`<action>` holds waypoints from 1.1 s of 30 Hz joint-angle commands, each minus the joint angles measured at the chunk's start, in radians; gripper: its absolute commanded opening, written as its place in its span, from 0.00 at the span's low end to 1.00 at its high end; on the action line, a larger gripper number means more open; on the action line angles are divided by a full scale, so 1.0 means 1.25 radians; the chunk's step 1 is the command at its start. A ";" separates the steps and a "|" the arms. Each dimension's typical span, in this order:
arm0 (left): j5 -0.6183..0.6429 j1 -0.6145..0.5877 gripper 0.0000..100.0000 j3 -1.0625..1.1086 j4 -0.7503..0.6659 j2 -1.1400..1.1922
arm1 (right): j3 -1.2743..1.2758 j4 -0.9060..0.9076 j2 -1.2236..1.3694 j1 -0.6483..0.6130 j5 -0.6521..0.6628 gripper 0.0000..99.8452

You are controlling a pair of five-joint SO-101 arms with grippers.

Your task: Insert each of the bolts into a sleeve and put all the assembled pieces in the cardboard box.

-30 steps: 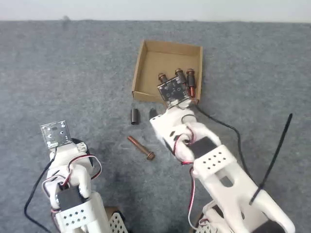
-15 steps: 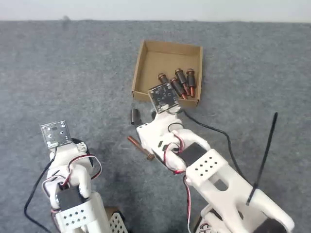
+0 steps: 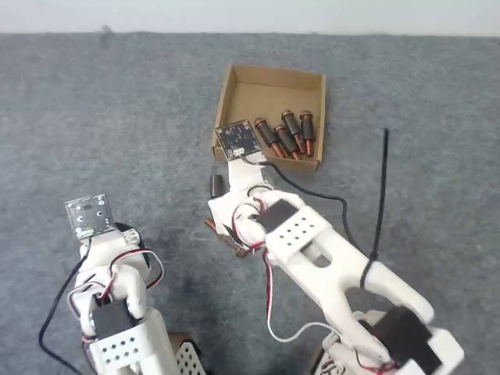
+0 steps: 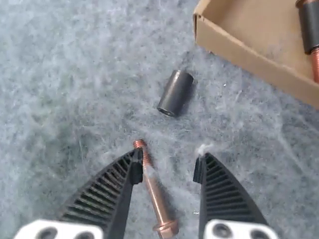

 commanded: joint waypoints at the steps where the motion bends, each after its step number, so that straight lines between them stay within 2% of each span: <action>1: -0.009 -0.001 0.02 -0.008 0.006 -0.015 | -0.079 -0.002 0.026 -0.003 -0.010 0.16; 20: -0.009 0.000 0.02 -0.008 0.005 -0.015 | -0.422 0.006 0.419 0.015 -0.014 0.16; 33: -0.010 0.025 0.02 -0.008 0.006 -0.015 | -0.516 0.007 0.568 0.061 -0.014 0.15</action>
